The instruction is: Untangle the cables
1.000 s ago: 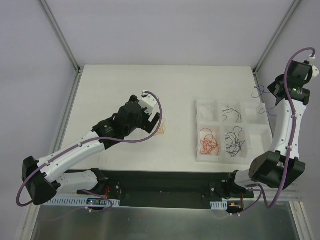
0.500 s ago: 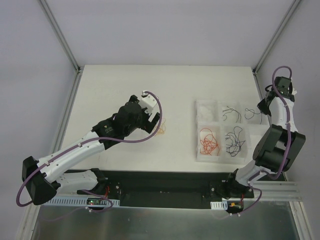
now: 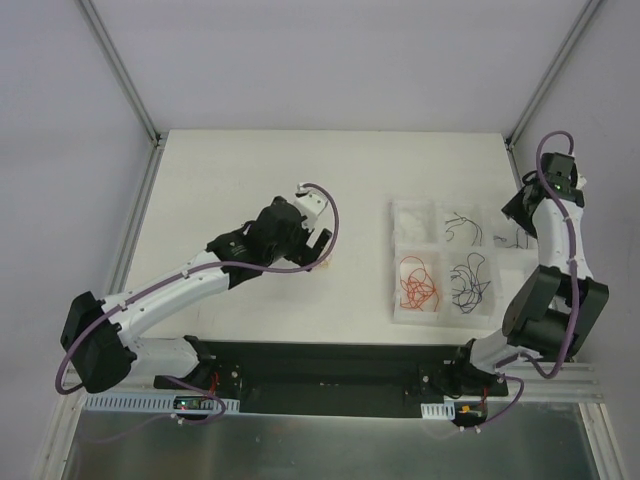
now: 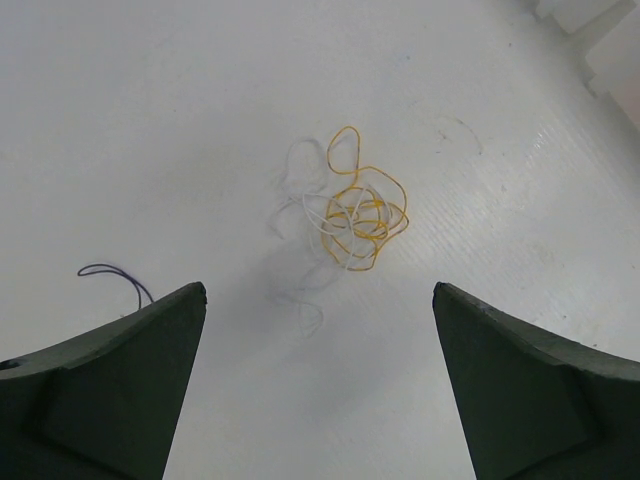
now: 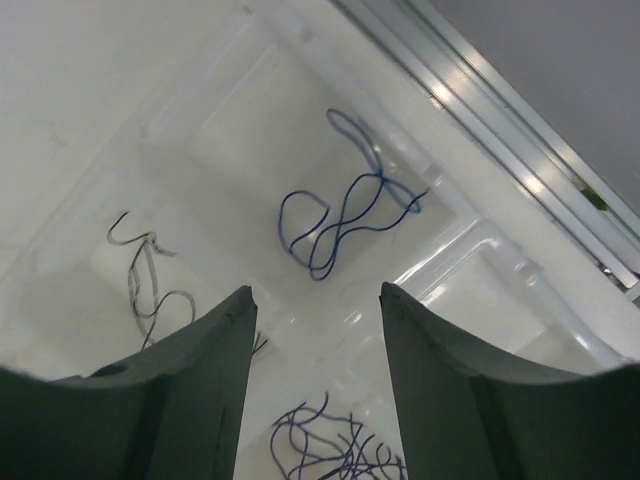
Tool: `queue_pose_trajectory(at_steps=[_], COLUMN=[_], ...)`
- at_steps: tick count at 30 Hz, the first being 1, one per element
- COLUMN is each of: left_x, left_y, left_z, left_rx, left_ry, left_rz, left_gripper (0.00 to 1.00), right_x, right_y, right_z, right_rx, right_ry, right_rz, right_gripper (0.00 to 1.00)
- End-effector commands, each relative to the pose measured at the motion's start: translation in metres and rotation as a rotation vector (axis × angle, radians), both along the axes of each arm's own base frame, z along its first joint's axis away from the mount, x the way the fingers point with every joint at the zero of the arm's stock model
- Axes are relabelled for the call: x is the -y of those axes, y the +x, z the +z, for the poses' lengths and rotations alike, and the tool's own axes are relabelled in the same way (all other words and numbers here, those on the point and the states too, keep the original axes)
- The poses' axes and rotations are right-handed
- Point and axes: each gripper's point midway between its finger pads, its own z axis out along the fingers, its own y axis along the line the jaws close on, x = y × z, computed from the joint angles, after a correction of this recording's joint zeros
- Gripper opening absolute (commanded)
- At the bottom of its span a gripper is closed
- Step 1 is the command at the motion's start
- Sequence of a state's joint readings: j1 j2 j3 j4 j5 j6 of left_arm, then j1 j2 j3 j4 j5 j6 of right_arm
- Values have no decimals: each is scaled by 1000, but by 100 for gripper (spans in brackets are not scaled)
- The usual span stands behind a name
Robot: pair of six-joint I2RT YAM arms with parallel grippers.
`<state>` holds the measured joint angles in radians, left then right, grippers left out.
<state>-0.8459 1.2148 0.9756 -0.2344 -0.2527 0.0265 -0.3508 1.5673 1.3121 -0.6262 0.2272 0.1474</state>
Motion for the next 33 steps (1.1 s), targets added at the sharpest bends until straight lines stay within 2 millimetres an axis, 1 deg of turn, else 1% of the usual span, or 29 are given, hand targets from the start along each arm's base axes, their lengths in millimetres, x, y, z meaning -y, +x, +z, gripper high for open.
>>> queue_pose_trajectory(at_steps=[1,3,5,6,7,9,10,11,12,13,15,17,18,20,22,25,29,30,33], left_x=[5,4,2,-3,-4,-9,-9,-10,-6,-3,3,3,1,-1,0,3,9,10,9], left_y=[10,16,24,30,32,36,35,33,29,25,17,13,12,9,5,-3,-12,-12,-15], left_z=[1,-10,-20,-25,-30,-43,-50,-60,-68,-77,-95,-110,-117,-124,-125,-127,-130,-130,-132], left_rx=[-101,-178,-262,-299,-339,-420,-465,-517,-571,-619,-699,-731,-738,-743,-748,-773,-807,-811,-817], left_ry=[-107,-151,-200,-220,-247,-296,-319,-340,-361,-374,-390,-377,-369,-369,-390,-411,-420,-422,-424], left_rz=[41,61,89,120,144,200,228,252,253,253,238,244,251,268,267,256,226,228,229], left_gripper=[96,94,89,86,83,79,77,76,75,72,66,61,60,59,59,61,62,61,54], right_x=[-64,-118,-180,-212,-238,-296,-326,-349,-366,-379,-404,-418,-427,-437,-447,-458,-468,-471,-467], right_y=[7,14,13,10,6,-4,-14,-21,-26,-29,-34,-35,-35,-36,-36,-36,-33,-34,-30], right_z=[41,53,60,60,60,57,55,49,38,34,21,10,9,-6,-17,-38,-57,-62,-76], right_rx=[156,223,296,334,362,408,409,397,367,348,310,275,271,219,186,130,91,79,56], right_ry=[-19,-13,55,114,171,328,409,448,467,476,499,544,577,623,655,673,675,674,626], right_rz=[219,402,595,679,743,887,975,1030,1075,1115,1188,1227,1254,1272,1288,1297,1290,1290,1249], right_gripper=[59,69,73,75,77,78,78,78,78,78,75,72,70,67,65,61,54,53,52])
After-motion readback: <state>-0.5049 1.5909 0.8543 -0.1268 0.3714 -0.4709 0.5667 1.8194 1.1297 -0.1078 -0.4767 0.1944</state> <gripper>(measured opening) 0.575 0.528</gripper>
